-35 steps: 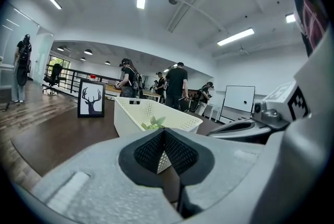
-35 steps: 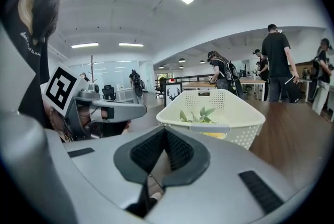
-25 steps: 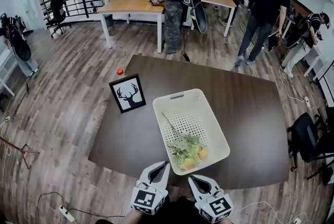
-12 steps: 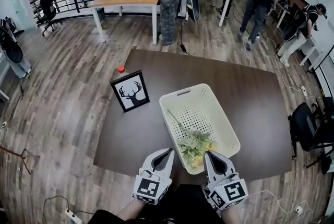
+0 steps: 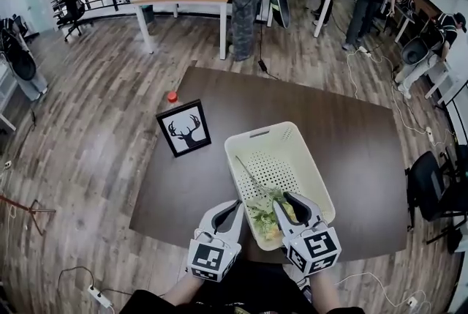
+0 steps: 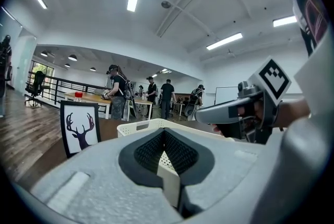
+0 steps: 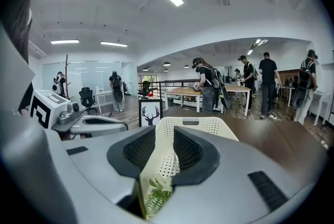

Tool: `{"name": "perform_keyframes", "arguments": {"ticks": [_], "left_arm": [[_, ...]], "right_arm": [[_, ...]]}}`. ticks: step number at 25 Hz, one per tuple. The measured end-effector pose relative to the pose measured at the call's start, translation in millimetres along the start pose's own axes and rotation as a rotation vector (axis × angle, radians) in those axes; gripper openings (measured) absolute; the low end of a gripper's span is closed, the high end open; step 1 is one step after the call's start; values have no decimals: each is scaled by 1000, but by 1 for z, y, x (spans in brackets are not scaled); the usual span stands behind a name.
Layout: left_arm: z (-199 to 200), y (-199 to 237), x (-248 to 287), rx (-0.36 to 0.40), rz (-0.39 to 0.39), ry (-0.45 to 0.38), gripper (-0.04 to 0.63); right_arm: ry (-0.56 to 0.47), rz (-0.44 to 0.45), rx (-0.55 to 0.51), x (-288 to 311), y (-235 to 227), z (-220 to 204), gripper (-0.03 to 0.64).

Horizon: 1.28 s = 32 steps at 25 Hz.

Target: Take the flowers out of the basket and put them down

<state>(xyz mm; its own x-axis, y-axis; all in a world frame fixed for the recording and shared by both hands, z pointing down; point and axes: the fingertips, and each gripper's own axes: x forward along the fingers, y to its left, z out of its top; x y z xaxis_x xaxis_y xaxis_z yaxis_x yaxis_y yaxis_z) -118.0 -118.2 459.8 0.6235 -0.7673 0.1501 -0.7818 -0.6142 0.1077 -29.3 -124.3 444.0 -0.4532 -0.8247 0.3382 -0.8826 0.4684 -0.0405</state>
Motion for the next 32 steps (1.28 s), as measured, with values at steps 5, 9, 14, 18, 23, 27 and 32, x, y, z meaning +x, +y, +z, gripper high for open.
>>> {"name": "perform_keyframes", "arguments": {"ticks": [5, 9, 14, 18, 23, 27, 32], "left_arm": [[-1, 7, 4, -13, 56, 12, 2], [-1, 10, 4, -20, 91, 16, 2], [-7, 11, 4, -24, 121, 37, 2], [-7, 12, 2, -31, 145, 41, 2], [-9, 12, 2, -32, 155, 49, 2], [-10, 16, 3, -44, 170, 49, 2], [-14, 24, 0, -58, 184, 56, 2]], "right_arm": [[97, 45, 1, 24, -10, -10, 181], [181, 74, -40, 42, -13, -20, 202], [264, 89, -70, 74, -21, -42, 202], [299, 104, -72, 93, -21, -51, 202], [363, 116, -94, 116, -23, -70, 202], [410, 108, -78, 130, -23, -85, 202], [494, 111, -131, 142, -22, -107, 192]]}}
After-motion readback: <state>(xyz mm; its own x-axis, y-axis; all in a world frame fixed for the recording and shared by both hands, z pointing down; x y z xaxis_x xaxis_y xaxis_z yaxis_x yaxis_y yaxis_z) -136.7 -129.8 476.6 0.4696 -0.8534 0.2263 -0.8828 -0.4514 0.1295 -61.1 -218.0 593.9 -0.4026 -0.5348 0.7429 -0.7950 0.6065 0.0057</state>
